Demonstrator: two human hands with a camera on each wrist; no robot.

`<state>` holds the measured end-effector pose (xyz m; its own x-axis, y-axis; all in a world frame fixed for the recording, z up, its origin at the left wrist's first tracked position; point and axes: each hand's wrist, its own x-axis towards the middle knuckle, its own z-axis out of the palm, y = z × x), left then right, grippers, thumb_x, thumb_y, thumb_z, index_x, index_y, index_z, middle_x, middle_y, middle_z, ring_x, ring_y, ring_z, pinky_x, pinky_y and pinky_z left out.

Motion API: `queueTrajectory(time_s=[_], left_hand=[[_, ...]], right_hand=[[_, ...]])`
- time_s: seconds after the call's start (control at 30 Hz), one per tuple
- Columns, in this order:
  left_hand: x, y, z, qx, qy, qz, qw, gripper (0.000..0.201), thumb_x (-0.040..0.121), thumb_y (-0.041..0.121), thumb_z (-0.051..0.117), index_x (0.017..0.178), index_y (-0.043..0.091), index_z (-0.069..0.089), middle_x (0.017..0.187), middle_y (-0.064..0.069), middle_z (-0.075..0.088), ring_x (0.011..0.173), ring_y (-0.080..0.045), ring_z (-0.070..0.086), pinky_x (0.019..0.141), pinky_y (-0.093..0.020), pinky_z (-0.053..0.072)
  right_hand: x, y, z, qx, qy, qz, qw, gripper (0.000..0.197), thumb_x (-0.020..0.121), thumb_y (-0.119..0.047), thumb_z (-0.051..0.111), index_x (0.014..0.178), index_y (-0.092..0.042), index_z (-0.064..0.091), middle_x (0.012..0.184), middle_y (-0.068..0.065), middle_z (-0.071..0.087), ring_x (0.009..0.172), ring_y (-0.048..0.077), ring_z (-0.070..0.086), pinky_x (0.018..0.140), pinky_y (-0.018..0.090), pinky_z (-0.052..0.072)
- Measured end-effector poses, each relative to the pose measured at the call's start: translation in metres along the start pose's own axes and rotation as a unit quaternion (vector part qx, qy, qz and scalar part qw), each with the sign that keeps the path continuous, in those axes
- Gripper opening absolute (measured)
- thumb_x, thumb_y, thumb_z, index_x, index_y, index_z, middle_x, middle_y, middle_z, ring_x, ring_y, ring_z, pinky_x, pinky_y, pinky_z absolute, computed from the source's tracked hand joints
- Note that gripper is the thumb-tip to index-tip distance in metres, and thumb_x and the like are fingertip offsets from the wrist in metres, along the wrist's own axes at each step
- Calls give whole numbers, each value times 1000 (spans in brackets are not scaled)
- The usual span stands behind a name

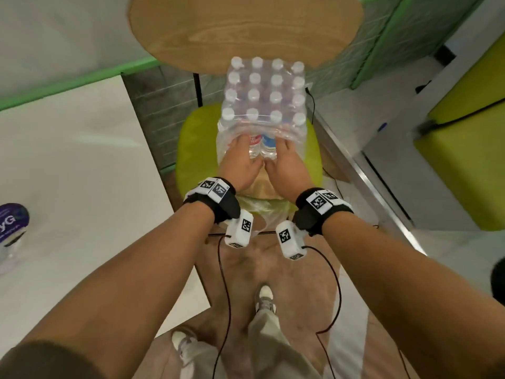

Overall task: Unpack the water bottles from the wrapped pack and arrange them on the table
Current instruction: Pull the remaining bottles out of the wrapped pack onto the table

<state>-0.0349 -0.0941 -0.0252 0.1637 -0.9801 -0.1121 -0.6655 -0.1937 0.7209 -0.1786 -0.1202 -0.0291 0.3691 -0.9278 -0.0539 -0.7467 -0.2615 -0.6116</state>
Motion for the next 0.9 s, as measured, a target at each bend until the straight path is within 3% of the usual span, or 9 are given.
queueTrajectory(time_s=[0.13, 0.3, 0.43, 0.53, 0.6, 0.63, 0.73, 0.83, 0.9], left_hand=[[21, -3, 9, 62, 39, 22, 997, 36, 90, 31, 65, 122, 13, 63, 119, -8, 68, 112, -29, 62, 92, -37, 49], [36, -11, 22, 189, 62, -55, 979, 45, 95, 55, 52, 108, 13, 65, 101, -9, 71, 93, -30, 68, 72, -35, 49], [34, -5, 23, 211, 63, -70, 973, 48, 97, 58, 47, 113, 16, 63, 103, -9, 70, 94, -31, 68, 71, -33, 46], [25, -12, 23, 172, 78, -52, 981, 46, 97, 55, 49, 125, 19, 59, 120, -8, 66, 105, -30, 64, 83, -35, 51], [17, -18, 22, 139, 96, -33, 985, 44, 97, 49, 55, 128, 18, 59, 124, -7, 63, 109, -29, 62, 87, -34, 50], [14, -20, 23, 134, 92, -24, 986, 40, 97, 46, 57, 124, 17, 62, 120, -9, 65, 105, -30, 63, 86, -36, 52], [1, -30, 22, 84, 85, 20, 993, 30, 94, 36, 64, 112, 12, 67, 103, -11, 72, 94, -31, 67, 81, -43, 54], [-11, -34, 17, -4, 90, 43, 995, 36, 89, 30, 71, 120, 13, 64, 113, -5, 70, 103, -22, 64, 90, -40, 51], [-21, -35, 12, -34, 87, 47, 995, 47, 88, 35, 73, 128, 16, 58, 122, -1, 64, 112, -19, 59, 95, -41, 49]], right_hand=[[19, 12, -5, -9, -11, -14, 1000, 48, 97, -22, 52, 140, -5, 42, 134, 16, 48, 119, 34, 52, 95, 41, 46], [37, 17, -8, -23, -24, -19, 999, 43, 98, -25, 51, 136, -5, 46, 126, 18, 54, 114, 35, 55, 93, 43, 47], [49, 15, -8, -58, -25, -9, 998, 44, 96, -41, 53, 123, -7, 57, 119, 17, 59, 107, 33, 58, 87, 40, 50], [49, 12, -8, -187, -55, -83, 977, 24, 94, -28, 58, 97, -8, 71, 91, 17, 69, 83, 34, 66, 67, 36, 49], [49, 9, -7, -304, -89, -106, 943, 7, 75, -10, 72, 68, -12, 72, 60, 9, 65, 55, 30, 64, 49, 29, 43], [51, 9, -6, -348, -91, -100, 928, 10, 70, -7, 72, 63, -14, 70, 56, 5, 63, 50, 28, 62, 47, 27, 40], [54, 3, -4, -368, -88, -110, 919, 21, 84, -5, 53, 79, -16, 70, 79, 4, 69, 73, 30, 67, 58, 33, 38], [57, -7, -12, -336, -59, -113, 933, 22, 90, -8, 49, 88, -13, 70, 93, 8, 70, 84, 33, 67, 64, 36, 45], [55, -12, -13, -306, -46, -97, 946, 21, 91, -13, 50, 86, -13, 70, 89, 8, 69, 82, 33, 66, 64, 36, 48]])
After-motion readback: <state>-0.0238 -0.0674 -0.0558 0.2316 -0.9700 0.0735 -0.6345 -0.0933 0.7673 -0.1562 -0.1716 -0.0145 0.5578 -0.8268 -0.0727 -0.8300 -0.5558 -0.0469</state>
